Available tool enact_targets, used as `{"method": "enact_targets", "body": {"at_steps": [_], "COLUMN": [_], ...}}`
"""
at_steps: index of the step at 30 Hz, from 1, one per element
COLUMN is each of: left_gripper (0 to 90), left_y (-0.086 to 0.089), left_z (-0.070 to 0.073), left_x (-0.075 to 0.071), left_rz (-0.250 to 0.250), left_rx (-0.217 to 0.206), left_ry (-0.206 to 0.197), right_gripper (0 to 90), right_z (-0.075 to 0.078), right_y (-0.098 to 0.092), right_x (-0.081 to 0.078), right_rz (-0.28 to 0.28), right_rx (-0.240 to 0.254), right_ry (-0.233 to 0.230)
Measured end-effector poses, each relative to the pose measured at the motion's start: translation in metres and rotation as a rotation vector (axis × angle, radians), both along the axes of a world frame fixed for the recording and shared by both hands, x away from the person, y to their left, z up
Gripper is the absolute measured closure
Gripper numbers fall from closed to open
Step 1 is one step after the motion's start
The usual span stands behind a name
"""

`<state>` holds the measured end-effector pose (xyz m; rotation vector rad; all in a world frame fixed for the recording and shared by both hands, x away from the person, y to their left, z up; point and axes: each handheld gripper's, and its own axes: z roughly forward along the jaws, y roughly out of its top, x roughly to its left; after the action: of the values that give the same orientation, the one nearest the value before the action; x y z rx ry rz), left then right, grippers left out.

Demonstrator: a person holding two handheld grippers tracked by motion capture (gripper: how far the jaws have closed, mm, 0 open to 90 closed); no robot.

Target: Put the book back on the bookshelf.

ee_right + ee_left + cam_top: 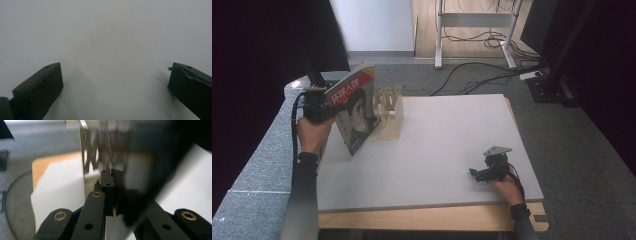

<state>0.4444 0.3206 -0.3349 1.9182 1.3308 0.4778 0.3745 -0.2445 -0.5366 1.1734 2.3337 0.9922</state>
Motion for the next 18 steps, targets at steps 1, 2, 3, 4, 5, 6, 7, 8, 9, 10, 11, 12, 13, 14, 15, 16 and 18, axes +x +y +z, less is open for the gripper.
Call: {"method": "enact_targets", "body": {"at_steps": [1,2,3,4,5,6,7,8,9,10,11,12,13,14,15,16,18], "left_gripper": [85.4,85.8,86.3,86.6,86.8,87.0,87.1,87.2,87.2,87.2,87.2,87.1,87.0,86.9,86.7,86.5,85.6], "left_y": [0.001,0.002,0.003,0.004,0.005,0.007,0.008,0.008,0.009,0.010,0.011,0.012,0.012,0.013,0.013,0.014,0.014], "left_z": [0.000,0.000,0.000,-0.001,-0.003,-0.005,-0.007,-0.008,-0.011,-0.012,-0.014,-0.016,-0.018,-0.020,-0.022,-0.024,-0.025], "left_x": [0.000,0.000,0.000,0.000,-0.001,-0.001,0.000,0.000,0.001,0.001,0.003,0.004,0.005,0.006,0.006,0.006,0.005], "left_rz": [0.001,0.005,0.017,0.030,0.040,0.053,0.068,0.082,0.095,0.102,0.103,0.107,0.111,0.112,0.115,0.117,0.110], "left_rx": [0.012,0.020,0.025,0.025,0.017,-0.002,-0.022,-0.034,-0.058,-0.074,-0.095,-0.105,-0.101,-0.099,-0.098,-0.097,-0.088], "left_ry": [0.019,0.018,0.011,-0.002,-0.025,-0.038,-0.054,-0.071,-0.093,-0.102,-0.098,-0.104,-0.105,-0.102,-0.106,-0.117,-0.121], "right_gripper": [0.0,0.0,0.0,0.0,0.0,0.0,0.0,0.0,0.0,0.0,0.0,0.0,0.0,0.0,0.0,0.0,0.0], "right_z": [0.000,0.000,0.000,0.000,0.000,0.000,0.000,0.000,0.000,0.000,0.000,0.000,0.000,0.000,0.000,0.000,0.000], "right_y": [0.000,0.000,0.000,0.000,0.000,0.000,0.000,0.000,0.000,0.000,0.000,0.000,0.000,0.000,0.000,0.000,0.000], "right_x": [0.000,0.000,0.000,0.000,0.000,0.000,0.000,0.000,0.000,0.000,0.000,0.000,0.000,0.000,0.000,0.000,0.000], "right_rz": [-0.001,-0.002,-0.002,-0.002,-0.002,-0.001,-0.001,-0.001,-0.002,-0.002,-0.002,-0.002,-0.002,-0.002,-0.004,-0.005,-0.004], "right_rx": [0.000,0.001,0.001,0.001,0.001,0.000,0.000,0.000,0.002,0.003,0.002,0.002,0.002,0.002,0.004,0.003,0.002], "right_ry": [0.001,0.000,0.000,0.000,-0.001,-0.001,-0.002,-0.001,-0.001,-0.001,-0.001,-0.001,-0.001,-0.001,0.000,0.001,0.000]}}
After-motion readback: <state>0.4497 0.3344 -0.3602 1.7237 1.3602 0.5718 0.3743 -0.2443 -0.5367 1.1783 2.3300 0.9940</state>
